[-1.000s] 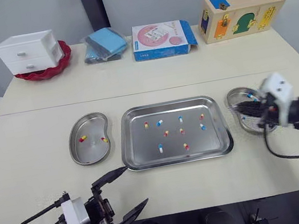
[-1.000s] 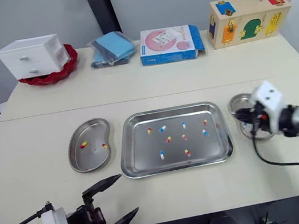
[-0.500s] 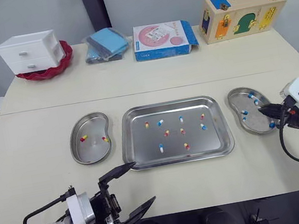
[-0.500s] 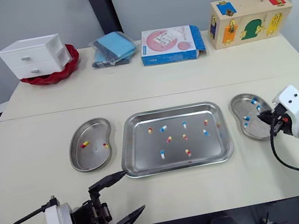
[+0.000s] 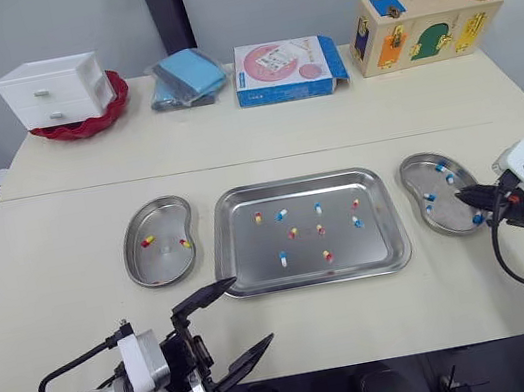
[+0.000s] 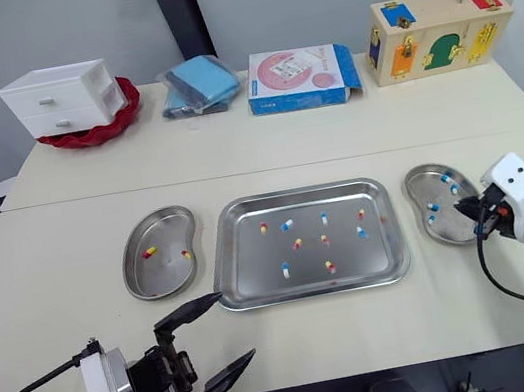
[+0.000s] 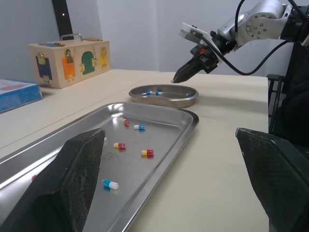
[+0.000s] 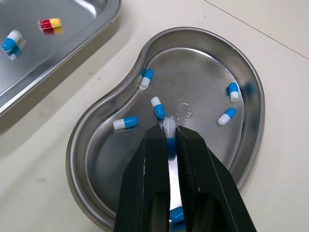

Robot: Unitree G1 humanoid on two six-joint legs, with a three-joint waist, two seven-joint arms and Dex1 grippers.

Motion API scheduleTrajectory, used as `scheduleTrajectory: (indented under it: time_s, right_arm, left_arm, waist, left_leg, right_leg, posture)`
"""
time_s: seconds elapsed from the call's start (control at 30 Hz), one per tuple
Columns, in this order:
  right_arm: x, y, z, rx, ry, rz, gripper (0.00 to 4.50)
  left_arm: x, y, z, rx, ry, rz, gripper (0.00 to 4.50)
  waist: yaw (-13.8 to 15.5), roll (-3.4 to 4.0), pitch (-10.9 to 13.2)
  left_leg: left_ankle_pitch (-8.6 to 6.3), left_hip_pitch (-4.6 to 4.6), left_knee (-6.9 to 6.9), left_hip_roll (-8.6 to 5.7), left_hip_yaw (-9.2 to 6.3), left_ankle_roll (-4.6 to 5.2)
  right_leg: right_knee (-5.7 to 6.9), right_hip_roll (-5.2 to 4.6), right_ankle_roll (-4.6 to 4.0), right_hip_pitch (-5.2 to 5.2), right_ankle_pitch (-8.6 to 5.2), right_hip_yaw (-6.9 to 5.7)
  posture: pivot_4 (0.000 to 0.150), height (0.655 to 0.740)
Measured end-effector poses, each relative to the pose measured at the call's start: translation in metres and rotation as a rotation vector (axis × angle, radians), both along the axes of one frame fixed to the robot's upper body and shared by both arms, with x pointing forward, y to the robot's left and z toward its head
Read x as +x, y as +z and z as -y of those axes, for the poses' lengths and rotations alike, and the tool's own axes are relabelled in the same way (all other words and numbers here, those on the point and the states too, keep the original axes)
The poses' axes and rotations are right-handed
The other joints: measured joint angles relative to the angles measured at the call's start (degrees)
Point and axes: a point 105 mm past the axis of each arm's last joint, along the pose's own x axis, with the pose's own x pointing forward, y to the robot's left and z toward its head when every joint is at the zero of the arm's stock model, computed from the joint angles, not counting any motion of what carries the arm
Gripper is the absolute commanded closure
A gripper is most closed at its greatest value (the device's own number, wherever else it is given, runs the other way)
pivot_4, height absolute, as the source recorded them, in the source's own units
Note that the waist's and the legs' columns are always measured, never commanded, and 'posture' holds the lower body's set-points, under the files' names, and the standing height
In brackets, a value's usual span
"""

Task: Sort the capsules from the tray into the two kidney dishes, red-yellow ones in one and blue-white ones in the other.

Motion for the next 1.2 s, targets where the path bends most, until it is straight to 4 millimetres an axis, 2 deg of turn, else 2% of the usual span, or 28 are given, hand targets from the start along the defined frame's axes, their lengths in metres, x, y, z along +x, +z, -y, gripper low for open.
scheduleTrajectory:
  time_s: [0.03, 0.27, 0.47, 0.77, 0.87, 1.07, 1.2]
  right_arm:
    - [0.0, 0.0, -0.001, -0.001, 0.004, 0.0, 3.71]
    - [0.001, -0.001, -0.003, -0.003, 0.014, 0.001, 1.96]
    - [0.001, 0.0, -0.001, -0.012, 0.015, 0.0, 0.17]
    - [0.0, 0.003, -0.004, 0.001, 0.042, 0.008, 0.07]
    - [-0.01, 0.008, -0.008, 0.056, 0.094, 0.01, 0.07]
    - [-0.053, 0.025, -0.02, 0.154, 0.307, -0.025, 0.07]
    - [-0.077, 0.011, -0.018, 0.139, 0.385, -0.131, 0.07]
  left_arm:
    - [0.0, 0.0, 0.0, 0.0, 0.001, 0.0, 0.0]
    - [0.0, 0.0, 0.0, 0.002, 0.005, 0.002, 0.0]
    - [0.001, 0.0, -0.001, 0.003, 0.005, 0.004, 0.0]
    - [0.003, 0.0, -0.002, 0.003, 0.024, 0.003, 0.0]
    - [0.009, -0.002, -0.008, 0.017, 0.082, -0.037, 0.0]
    - [0.033, 0.009, -0.051, 0.142, 0.279, -0.17, 0.0]
    - [0.04, 0.018, -0.102, 0.277, 0.415, -0.318, 0.0]
  waist:
    - [-0.01, 0.0, 0.0]
    - [0.0, 0.0, 0.0]
    - [0.0, 0.0, 0.0]
    - [0.01, 0.0, 0.0]
    - [0.15, 0.0, 0.0]
    - [0.95, 0.0, 0.02]
    - [0.99, -0.06, 0.06]
  left_leg:
    - [0.0, 0.0, 0.0, 0.0, 0.0, 0.0]
    - [0.0, 0.0, 0.0, 0.0, 0.0, 0.0]
    - [0.0, 0.0, 0.01, 0.0, 0.0, 0.0]
    - [0.0, 0.0, 0.01, 0.0, -0.01, 0.0]
    - [0.0, -0.01, 0.01, 0.0, -0.04, 0.0]
    - [0.0, 0.09, 0.07, 0.01, -0.14, 0.0]
    - [0.0, 0.2, 0.07, 0.02, -0.16, 0.0]
  right_leg:
    - [0.0, 0.0, 0.0, 0.0, 0.0, 0.0]
    - [0.0, 0.0, 0.0, 0.01, 0.0, -0.01]
    - [0.0, 0.0, 0.0, 0.01, 0.0, -0.01]
    - [0.01, 0.0, 0.0, 0.01, 0.0, -0.01]
    - [0.01, 0.0, 0.0, 0.02, 0.0, -0.04]
    - [0.0, 0.0, 0.0, 0.22, 0.0, -0.14]
    - [-0.02, 0.02, 0.01, 0.31, -0.01, -0.16]
  posture:
    - [0.15, 0.74]
    - [0.15, 0.74]
    - [0.15, 0.74]
    - [0.15, 0.74]
    - [0.15, 0.74]
    - [0.15, 0.74]
    - [0.15, 0.74]
